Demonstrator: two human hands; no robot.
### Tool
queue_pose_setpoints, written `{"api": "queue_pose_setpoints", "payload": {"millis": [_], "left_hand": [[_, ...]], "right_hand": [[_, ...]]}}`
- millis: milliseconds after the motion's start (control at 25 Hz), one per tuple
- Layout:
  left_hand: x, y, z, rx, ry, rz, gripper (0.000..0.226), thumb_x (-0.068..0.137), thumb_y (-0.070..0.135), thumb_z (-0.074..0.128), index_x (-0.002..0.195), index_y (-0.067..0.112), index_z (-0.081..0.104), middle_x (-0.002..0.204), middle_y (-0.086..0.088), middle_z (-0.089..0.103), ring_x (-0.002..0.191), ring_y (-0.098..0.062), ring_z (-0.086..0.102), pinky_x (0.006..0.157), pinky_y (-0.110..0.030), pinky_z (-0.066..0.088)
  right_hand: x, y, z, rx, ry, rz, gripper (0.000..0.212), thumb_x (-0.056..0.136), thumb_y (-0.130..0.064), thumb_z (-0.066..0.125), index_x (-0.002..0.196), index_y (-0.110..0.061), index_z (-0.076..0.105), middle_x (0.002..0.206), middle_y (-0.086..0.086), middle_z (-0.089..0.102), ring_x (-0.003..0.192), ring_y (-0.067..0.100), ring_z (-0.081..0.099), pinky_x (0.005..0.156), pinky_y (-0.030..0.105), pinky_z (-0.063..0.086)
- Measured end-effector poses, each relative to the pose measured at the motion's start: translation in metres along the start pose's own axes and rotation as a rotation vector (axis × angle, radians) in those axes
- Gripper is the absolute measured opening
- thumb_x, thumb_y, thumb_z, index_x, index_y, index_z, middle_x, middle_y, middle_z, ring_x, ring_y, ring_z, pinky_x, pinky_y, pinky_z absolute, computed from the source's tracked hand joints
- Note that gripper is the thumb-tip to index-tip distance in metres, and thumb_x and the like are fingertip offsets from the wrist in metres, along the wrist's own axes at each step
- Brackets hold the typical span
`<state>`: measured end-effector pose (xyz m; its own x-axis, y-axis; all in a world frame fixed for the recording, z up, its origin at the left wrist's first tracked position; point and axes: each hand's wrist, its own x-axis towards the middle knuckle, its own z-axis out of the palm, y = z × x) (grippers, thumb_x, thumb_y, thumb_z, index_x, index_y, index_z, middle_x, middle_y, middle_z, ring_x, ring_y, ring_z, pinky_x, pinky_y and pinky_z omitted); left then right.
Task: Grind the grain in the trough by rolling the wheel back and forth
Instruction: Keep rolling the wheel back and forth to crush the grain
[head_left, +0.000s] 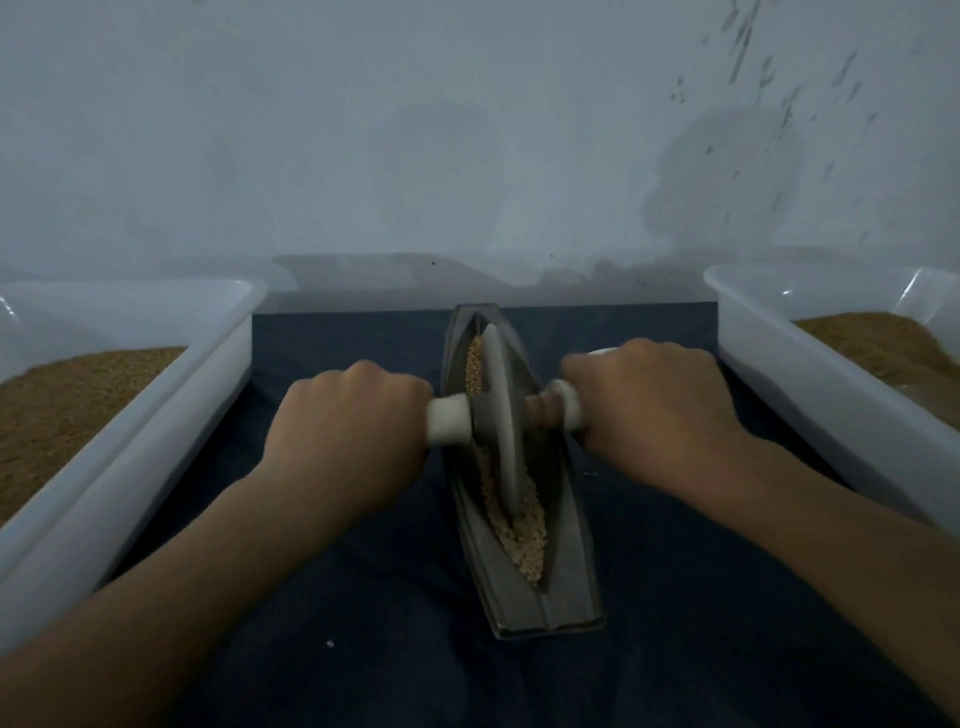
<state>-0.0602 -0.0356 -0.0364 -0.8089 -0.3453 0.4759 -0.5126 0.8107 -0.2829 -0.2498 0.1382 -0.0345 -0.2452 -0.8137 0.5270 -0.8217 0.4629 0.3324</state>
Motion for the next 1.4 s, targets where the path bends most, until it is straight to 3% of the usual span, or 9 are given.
{"api": "queue_pose_setpoints", "payload": {"millis": [80,200,400,520,720,880,1040,1200,1400], "left_hand": [[0.032,-0.003,0.017,0.008,-0.074,-0.087,0.012,0.08,0.036,0.065,0.078,0.03,0.055,0.066,0.006,0.042,0.052,-0.018,0.043,0.051,-0.03,0.031],[0.074,-0.007,0.014,-0.008,-0.183,-0.11,0.016,0.087,0.03,0.059,0.1,0.024,0.066,0.09,-0.004,0.061,0.079,-0.028,0.062,0.062,-0.035,0.042],[0.025,0.005,-0.008,0.078,-0.046,0.01,0.014,0.077,0.034,0.07,0.081,0.028,0.06,0.063,0.006,0.038,0.05,-0.017,0.037,0.049,-0.03,0.031],[-0.004,0.005,-0.023,0.074,0.102,0.093,0.056,0.051,0.037,0.085,0.064,0.031,0.031,0.054,0.01,0.01,0.043,-0.008,0.003,0.046,-0.019,0.007],[0.032,0.005,0.014,0.035,-0.042,-0.109,0.008,0.083,0.031,0.062,0.08,0.028,0.056,0.065,0.005,0.04,0.052,-0.017,0.037,0.051,-0.031,0.03],[0.071,0.002,0.013,0.043,-0.123,-0.156,0.014,0.089,0.024,0.056,0.099,0.023,0.066,0.084,-0.003,0.059,0.07,-0.025,0.056,0.059,-0.034,0.038],[0.023,0.011,-0.003,0.077,-0.016,-0.074,0.01,0.081,0.028,0.066,0.083,0.026,0.057,0.064,0.005,0.037,0.052,-0.017,0.036,0.049,-0.03,0.027],[-0.005,0.009,-0.015,0.072,0.113,0.01,0.049,0.057,0.034,0.08,0.065,0.032,0.032,0.054,0.01,0.011,0.043,-0.009,0.004,0.047,-0.02,0.006],[0.047,0.003,0.022,0.007,-0.022,-0.135,0.005,0.082,0.031,0.063,0.086,0.029,0.062,0.067,0.004,0.042,0.058,-0.02,0.042,0.054,-0.032,0.032]], "right_hand": [[0.035,-0.002,0.018,0.044,-0.018,0.062,0.037,0.073,-0.031,0.075,0.072,-0.032,0.038,0.063,-0.005,0.045,0.054,0.024,0.046,0.05,0.025,0.023],[0.071,-0.001,0.03,0.117,-0.149,0.177,0.019,0.087,-0.029,0.063,0.076,-0.029,0.048,0.085,0.0,0.065,0.079,0.029,0.062,0.061,0.033,0.039],[0.008,0.0,0.015,0.164,-0.108,0.116,0.036,0.078,-0.031,0.065,0.066,-0.03,0.032,0.065,-0.008,0.048,0.056,0.014,0.047,0.048,0.026,0.026],[-0.024,0.003,-0.003,0.038,0.032,0.048,0.051,0.059,-0.037,0.071,0.063,-0.032,0.021,0.052,-0.01,0.035,0.044,0.006,0.022,0.046,0.019,0.008],[0.031,0.001,0.024,0.036,-0.034,0.082,0.038,0.073,-0.035,0.071,0.068,-0.031,0.034,0.061,-0.009,0.042,0.053,0.02,0.048,0.048,0.025,0.028],[0.076,0.0,0.033,0.15,-0.167,0.185,0.026,0.088,-0.033,0.061,0.071,-0.028,0.043,0.086,0.001,0.066,0.075,0.027,0.058,0.062,0.033,0.041],[0.015,-0.001,0.018,0.146,-0.082,0.128,0.035,0.079,-0.031,0.067,0.07,-0.031,0.034,0.071,-0.005,0.054,0.061,0.021,0.051,0.049,0.026,0.024],[-0.017,0.0,-0.008,0.006,0.046,0.042,0.06,0.054,-0.03,0.073,0.062,-0.031,0.014,0.054,-0.011,0.033,0.044,0.006,0.022,0.048,0.019,0.005],[0.046,-0.002,0.026,0.068,-0.083,0.138,0.024,0.08,-0.032,0.068,0.071,-0.03,0.046,0.069,-0.004,0.051,0.06,0.022,0.049,0.054,0.028,0.031]]}}
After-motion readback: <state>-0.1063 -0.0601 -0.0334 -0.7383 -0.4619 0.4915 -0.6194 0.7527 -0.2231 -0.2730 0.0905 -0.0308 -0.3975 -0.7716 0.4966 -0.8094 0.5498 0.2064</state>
